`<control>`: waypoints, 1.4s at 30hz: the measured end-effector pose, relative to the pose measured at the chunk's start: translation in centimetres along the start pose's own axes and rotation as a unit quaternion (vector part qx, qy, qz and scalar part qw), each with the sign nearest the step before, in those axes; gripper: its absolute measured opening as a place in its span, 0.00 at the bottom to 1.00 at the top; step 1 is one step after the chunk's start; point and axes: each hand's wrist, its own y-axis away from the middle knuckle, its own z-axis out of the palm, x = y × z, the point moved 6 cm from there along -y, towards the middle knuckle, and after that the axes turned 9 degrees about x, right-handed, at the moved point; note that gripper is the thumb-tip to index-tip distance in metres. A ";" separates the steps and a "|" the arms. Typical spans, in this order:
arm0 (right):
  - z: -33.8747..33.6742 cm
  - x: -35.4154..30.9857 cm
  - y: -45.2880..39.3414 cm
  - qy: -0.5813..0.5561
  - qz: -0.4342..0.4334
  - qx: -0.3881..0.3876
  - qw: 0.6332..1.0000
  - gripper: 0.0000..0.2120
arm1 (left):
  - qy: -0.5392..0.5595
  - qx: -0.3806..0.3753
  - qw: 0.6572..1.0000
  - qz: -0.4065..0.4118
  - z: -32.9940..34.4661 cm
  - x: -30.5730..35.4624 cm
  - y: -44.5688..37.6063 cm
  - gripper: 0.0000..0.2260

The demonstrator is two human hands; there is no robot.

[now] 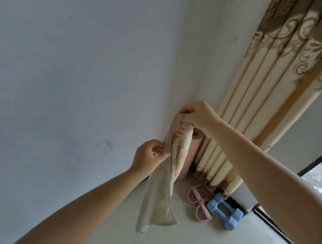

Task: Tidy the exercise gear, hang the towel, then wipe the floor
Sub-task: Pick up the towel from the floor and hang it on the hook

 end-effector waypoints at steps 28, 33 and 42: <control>-3.1 11.6 -34.3 -0.067 0.038 -0.121 0.990 0.10 | -0.159 -0.002 0.983 -0.096 10.2 -4.0 -29.7 0.08; 2.6 14.3 -35.9 0.074 -0.012 -0.263 0.962 0.10 | -0.109 0.032 0.990 -0.083 6.6 1.7 -33.9 0.14; 8.1 6.6 -35.2 -0.215 -0.125 -0.346 0.905 0.08 | -0.179 0.097 0.977 -0.064 -0.4 8.8 -36.2 0.07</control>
